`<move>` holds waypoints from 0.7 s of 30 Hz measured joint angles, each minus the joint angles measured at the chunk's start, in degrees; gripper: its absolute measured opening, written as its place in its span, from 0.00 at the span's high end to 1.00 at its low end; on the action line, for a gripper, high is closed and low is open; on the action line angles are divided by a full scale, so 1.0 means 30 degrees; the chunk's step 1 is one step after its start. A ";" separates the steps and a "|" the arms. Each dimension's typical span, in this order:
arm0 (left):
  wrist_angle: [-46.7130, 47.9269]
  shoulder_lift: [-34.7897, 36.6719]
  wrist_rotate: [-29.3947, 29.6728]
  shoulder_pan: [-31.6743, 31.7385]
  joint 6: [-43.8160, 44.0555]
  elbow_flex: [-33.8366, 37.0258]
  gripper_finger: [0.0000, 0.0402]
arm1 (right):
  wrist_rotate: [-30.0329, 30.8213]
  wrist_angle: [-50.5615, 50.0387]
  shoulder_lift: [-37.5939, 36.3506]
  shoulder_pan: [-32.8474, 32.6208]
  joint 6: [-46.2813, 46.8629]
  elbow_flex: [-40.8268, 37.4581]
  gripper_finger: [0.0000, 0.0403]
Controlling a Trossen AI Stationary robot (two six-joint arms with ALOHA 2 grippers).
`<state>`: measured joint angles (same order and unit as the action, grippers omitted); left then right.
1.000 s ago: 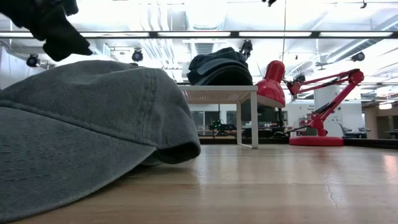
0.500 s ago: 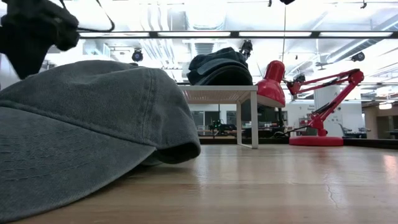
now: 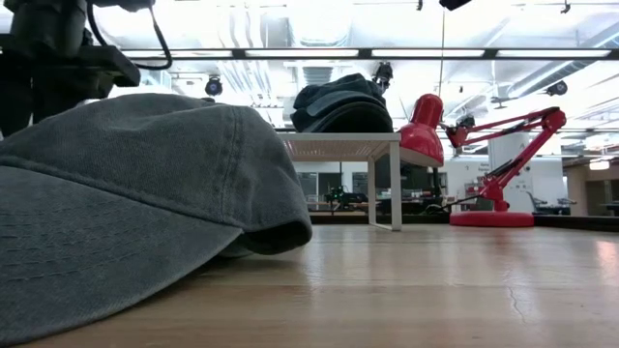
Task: Pick & Place hat
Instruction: Put the top left gray cap on the shelf
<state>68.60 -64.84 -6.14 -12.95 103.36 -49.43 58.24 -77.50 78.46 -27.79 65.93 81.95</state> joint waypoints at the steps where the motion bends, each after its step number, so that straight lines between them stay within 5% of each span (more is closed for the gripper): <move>1: -0.0137 -0.0203 -0.0238 -0.0094 0.0286 0.0000 0.70 | 0.0000 -0.0001 -0.0009 -0.0004 -0.0049 0.0000 0.80; 21: -0.0017 -0.3634 -0.0945 -0.0917 0.1224 0.0006 0.70 | -0.0058 0.0023 -0.0009 -0.0036 -0.0698 0.0000 0.86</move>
<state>68.55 -75.74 -8.97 -15.70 107.03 -49.41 58.06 -77.43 78.43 -27.90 63.83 81.95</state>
